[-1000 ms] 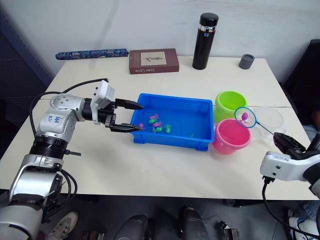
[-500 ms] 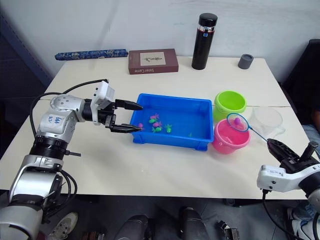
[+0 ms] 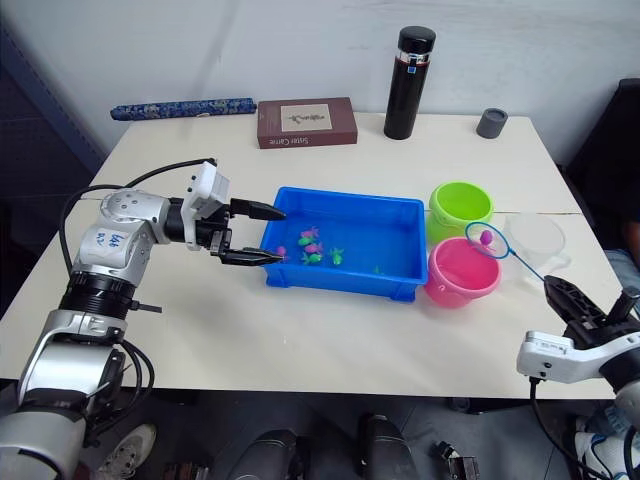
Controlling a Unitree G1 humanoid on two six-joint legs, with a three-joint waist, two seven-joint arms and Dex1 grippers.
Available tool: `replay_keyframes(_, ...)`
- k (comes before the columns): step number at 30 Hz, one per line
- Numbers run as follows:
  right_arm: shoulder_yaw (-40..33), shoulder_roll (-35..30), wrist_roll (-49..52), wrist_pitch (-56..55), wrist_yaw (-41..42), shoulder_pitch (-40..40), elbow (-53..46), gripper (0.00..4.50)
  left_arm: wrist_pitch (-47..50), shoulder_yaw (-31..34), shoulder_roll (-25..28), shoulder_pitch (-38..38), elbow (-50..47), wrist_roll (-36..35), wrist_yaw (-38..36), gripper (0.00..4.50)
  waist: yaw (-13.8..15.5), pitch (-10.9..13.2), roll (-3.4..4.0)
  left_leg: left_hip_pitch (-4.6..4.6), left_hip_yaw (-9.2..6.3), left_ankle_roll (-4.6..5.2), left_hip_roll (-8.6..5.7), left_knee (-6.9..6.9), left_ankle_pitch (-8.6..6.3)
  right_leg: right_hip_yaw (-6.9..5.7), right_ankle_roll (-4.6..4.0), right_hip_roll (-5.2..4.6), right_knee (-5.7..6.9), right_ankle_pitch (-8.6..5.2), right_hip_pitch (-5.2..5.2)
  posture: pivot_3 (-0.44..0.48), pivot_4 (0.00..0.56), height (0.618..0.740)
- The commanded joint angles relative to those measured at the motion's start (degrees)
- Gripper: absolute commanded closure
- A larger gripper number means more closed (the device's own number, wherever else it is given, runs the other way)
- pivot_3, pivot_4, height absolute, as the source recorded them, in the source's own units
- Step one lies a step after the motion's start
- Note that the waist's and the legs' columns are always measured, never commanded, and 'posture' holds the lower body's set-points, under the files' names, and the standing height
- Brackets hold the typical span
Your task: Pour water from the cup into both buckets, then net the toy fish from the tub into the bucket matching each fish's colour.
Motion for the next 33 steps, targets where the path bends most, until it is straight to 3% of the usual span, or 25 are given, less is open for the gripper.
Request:
replay_keyframes(1,-2.3,0.4,-0.9,-0.5,-2.7,0.1,-1.2,4.50,-0.4,1.1,0.2,-0.6,-1.7,-0.3,-0.1,0.03,0.0,0.0,0.00,0.00,0.00,0.00,0.00,0.00,0.00,0.00,0.00,0.00,0.00,0.00,0.00,0.000,0.150,0.740)
replay_keyframes(16,-1.8,2.7,-10.8,-3.8,-14.8,3.1,-1.3,4.50,-0.5,1.2,0.2,-0.1,-2.1,-0.4,-0.1,0.03,0.0,0.0,0.00,0.01,0.00,0.00,0.00,0.00,0.00,0.02,-0.01,0.02,0.02,-0.01,0.00,0.000,0.150,0.740)
replay_keyframes(22,-0.5,2.7,-9.2,-3.6,-14.9,2.9,-0.9,4.50,-0.2,1.2,0.4,0.0,-2.5,-0.4,-0.1,0.03,0.0,0.0,0.00,0.01,0.01,0.00,0.01,-0.01,0.00,0.03,-0.02,0.04,0.02,-0.01,0.00,0.000,0.150,0.740)
replay_keyframes(25,-0.2,0.7,-4.0,-3.1,-12.1,-0.6,-1.3,4.50,0.0,1.3,0.6,0.0,-2.6,-0.5,-0.2,0.03,-0.1,0.0,0.00,0.02,0.01,0.00,0.00,-0.01,0.00,0.04,-0.02,0.05,0.02,-0.01,0.00,0.000,0.150,0.740)
replay_keyframes(27,1.7,-1.6,5.1,-0.8,-6.2,-5.4,-2.0,4.50,-0.1,1.7,0.8,-0.2,-2.2,-0.6,-0.1,0.03,-0.3,0.0,0.00,0.03,0.02,0.00,0.00,0.00,0.00,0.05,-0.02,0.04,0.04,-0.01,0.00,0.000,0.150,0.740)
replay_keyframes(33,8.5,-3.0,27.7,18.3,12.8,-18.2,-8.5,4.50,0.4,4.1,3.3,0.8,-2.4,-0.4,2.2,0.03,-1.2,0.0,0.00,0.08,-0.02,0.00,0.14,-0.01,0.02,0.02,-0.09,0.15,0.11,-0.05,0.02,0.000,0.150,0.740)
